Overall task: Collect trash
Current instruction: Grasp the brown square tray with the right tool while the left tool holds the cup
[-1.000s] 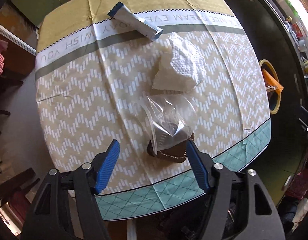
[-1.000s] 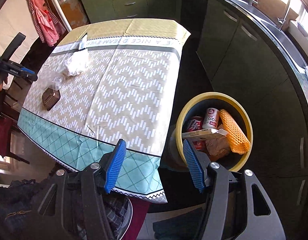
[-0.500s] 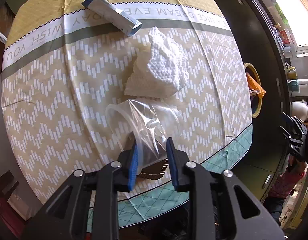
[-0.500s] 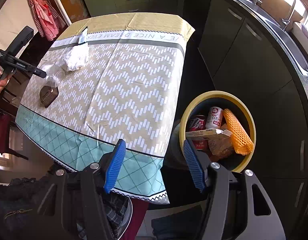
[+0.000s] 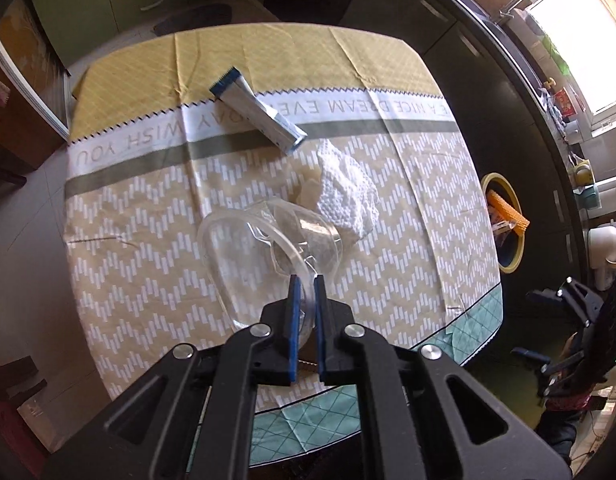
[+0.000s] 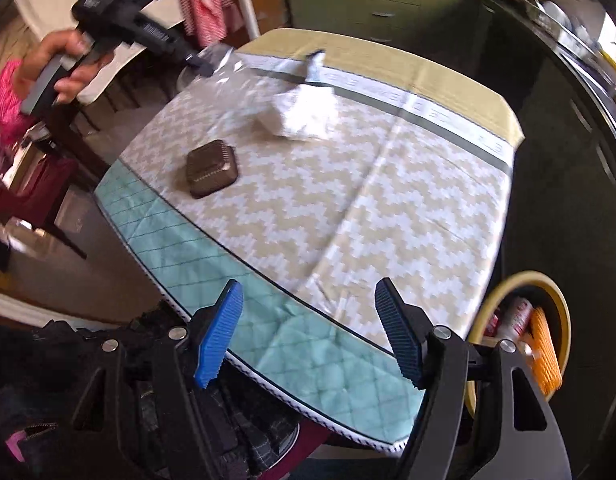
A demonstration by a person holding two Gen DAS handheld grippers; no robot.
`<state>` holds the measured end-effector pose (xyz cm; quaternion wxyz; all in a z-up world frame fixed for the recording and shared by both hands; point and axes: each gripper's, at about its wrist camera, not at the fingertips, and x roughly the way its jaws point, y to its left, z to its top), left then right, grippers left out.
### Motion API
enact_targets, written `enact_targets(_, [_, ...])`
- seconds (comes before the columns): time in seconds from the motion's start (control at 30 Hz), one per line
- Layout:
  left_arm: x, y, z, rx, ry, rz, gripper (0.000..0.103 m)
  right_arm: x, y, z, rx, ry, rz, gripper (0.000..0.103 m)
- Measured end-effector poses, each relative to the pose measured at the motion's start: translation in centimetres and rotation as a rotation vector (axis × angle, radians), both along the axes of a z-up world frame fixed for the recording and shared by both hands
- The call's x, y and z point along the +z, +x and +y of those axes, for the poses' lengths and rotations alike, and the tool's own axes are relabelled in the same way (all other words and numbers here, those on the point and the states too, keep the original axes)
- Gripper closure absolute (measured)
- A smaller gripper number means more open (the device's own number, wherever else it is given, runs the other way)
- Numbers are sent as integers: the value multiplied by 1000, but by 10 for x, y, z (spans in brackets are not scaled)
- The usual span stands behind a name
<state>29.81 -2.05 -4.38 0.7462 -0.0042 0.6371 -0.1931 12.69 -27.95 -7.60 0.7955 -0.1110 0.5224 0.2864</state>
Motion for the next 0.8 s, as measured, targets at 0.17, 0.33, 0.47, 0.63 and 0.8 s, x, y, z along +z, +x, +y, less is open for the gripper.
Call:
enact_targets(0.17, [36, -3, 31, 45, 35, -73, 97, -14, 12, 98, 211, 10, -25, 28])
enact_targets(0.33, [46, -10, 55, 74, 60, -88, 96, -43, 39, 168, 290, -54, 2, 27])
enact_targets(0.47, [44, -14, 62, 67, 65, -82, 96, -66, 59, 191, 282, -101, 53, 27])
enact_targets(0.63, [38, -16, 63, 55, 65, -75, 96, -81, 70, 198, 262, -116, 90, 28])
enact_targets(0.8, [33, -17, 63, 52, 65, -64, 96, -86, 77, 198, 233, -99, 121, 47])
